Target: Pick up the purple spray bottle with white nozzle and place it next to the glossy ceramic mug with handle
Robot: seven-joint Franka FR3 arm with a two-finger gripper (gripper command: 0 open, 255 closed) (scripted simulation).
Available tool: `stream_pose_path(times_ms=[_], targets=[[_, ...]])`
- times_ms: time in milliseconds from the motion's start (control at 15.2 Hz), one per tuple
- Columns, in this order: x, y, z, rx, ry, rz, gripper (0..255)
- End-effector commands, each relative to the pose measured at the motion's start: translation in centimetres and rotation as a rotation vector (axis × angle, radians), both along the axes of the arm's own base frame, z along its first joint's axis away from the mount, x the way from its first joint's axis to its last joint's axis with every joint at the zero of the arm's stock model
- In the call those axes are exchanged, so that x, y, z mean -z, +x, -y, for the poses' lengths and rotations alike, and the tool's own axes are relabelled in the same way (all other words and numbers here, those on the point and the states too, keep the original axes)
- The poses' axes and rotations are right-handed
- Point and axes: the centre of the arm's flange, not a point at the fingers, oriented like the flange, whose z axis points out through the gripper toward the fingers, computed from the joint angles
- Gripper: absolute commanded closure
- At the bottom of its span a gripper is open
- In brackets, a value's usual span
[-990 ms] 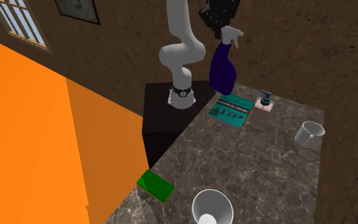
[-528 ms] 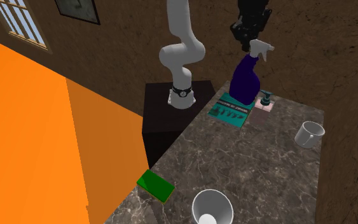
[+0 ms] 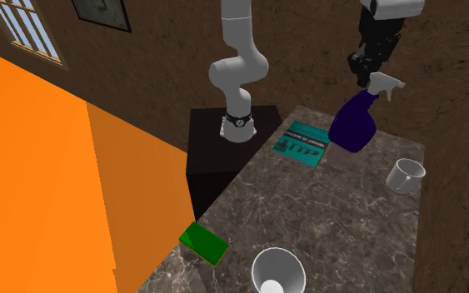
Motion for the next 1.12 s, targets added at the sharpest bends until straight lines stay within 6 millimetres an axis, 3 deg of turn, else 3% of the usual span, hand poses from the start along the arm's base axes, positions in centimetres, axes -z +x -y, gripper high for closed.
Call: stream_pose_path(times_ms=[0, 726, 1056], targets=[[0.7, 1.1, -2.2, 0.002, 0.001, 0.001, 255], [5.2, 6.8, -14.8, 0.002, 0.001, 0.001, 255], [7.6, 7.1, -15.5, 0.002, 0.001, 0.001, 255]])
